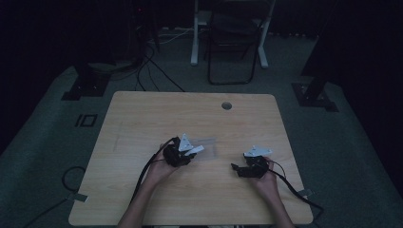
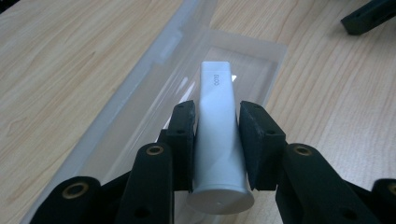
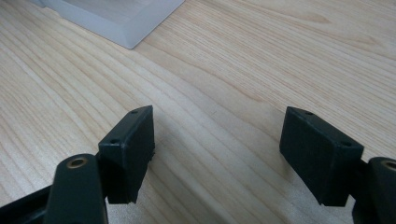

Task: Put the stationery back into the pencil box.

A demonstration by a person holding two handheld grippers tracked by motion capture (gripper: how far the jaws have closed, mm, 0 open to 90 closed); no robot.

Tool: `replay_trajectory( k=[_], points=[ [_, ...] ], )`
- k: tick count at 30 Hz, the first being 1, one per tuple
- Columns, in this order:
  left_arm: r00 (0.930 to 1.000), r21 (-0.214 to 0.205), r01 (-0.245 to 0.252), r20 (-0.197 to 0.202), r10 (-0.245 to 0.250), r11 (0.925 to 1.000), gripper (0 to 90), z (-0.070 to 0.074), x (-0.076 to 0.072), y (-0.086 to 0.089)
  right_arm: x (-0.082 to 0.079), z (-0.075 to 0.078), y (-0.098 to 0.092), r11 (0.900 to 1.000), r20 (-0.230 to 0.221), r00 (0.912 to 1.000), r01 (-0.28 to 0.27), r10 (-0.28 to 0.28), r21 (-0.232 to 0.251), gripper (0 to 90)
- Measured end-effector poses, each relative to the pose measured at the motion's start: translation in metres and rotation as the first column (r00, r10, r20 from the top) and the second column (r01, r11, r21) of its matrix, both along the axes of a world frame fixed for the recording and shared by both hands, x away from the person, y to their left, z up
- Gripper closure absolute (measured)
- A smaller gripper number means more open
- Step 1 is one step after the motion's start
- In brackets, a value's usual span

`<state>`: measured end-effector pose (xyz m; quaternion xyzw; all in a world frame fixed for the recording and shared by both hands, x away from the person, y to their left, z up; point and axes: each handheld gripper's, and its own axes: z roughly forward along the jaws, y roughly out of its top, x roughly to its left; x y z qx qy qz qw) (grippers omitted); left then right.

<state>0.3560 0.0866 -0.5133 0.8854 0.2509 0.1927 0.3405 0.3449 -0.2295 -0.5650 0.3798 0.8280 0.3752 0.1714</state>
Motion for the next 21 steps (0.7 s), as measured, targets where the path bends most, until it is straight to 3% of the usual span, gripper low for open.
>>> replay_trajectory(
  k=[9,21],
  points=[
    [0.9999,0.036,-0.016,-0.003,0.016,0.9992,67.3,-0.008,0.004,-0.001,0.000,0.000,0.000,1.0000,0.001,1.0000,0.000,0.000,0.001,26.3],
    [0.9990,0.027,-0.038,-0.023,0.039,0.9989,63.6,-0.011,0.006,0.006,0.000,0.000,0.000,1.0000,0.000,1.0000,-0.001,0.001,0.000,26.2]
  ],
)
